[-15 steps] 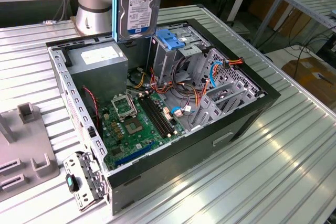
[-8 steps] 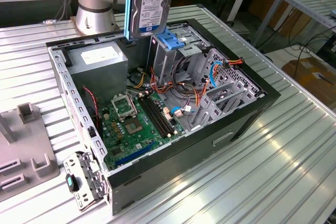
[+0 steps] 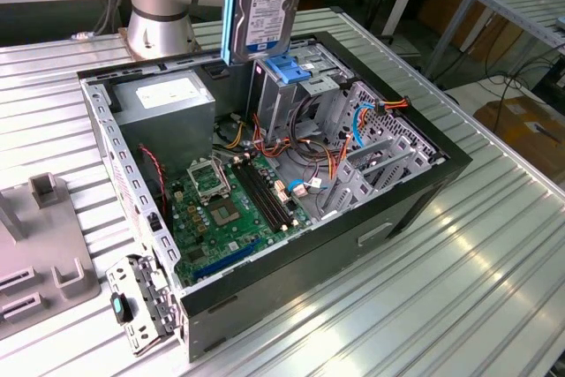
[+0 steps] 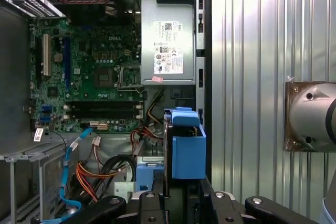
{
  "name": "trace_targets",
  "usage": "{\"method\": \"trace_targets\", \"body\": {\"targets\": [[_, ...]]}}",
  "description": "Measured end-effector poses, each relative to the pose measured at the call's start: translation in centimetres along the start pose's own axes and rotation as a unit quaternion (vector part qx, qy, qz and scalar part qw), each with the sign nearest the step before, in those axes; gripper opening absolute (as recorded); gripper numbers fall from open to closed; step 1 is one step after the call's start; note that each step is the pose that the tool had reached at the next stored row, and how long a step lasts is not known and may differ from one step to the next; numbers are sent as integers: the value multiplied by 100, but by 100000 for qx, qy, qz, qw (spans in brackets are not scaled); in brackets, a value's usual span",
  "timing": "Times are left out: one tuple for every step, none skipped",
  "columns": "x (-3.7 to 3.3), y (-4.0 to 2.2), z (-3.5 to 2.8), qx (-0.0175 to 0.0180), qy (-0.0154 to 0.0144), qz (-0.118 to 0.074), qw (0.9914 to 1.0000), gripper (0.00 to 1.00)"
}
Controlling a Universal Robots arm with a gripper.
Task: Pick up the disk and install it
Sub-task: 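Pick up the disk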
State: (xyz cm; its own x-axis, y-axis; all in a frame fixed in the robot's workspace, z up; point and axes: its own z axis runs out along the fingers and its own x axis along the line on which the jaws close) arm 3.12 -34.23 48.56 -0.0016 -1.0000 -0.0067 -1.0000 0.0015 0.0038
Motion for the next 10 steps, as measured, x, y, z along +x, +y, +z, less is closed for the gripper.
{"method": "trace_targets", "body": {"targets": [[0,-10,0,-1,1,0,100000,35],[0,-15,0,-4,6,1,100000,35],[0,-15,0,0,5,6,100000,35],[0,-15,-1,-2,6,9,100000,35],[0,-16,0,-2,4,6,100000,35],[0,-16,0,-2,3,4,100000,35],[0,-16,0,0,2,1,100000,35],[0,-16,0,-2,3,3,100000,35],[0,-17,0,-2,2,4,100000,35],[0,-25,0,-2,-2,-9,100000,35]]}}
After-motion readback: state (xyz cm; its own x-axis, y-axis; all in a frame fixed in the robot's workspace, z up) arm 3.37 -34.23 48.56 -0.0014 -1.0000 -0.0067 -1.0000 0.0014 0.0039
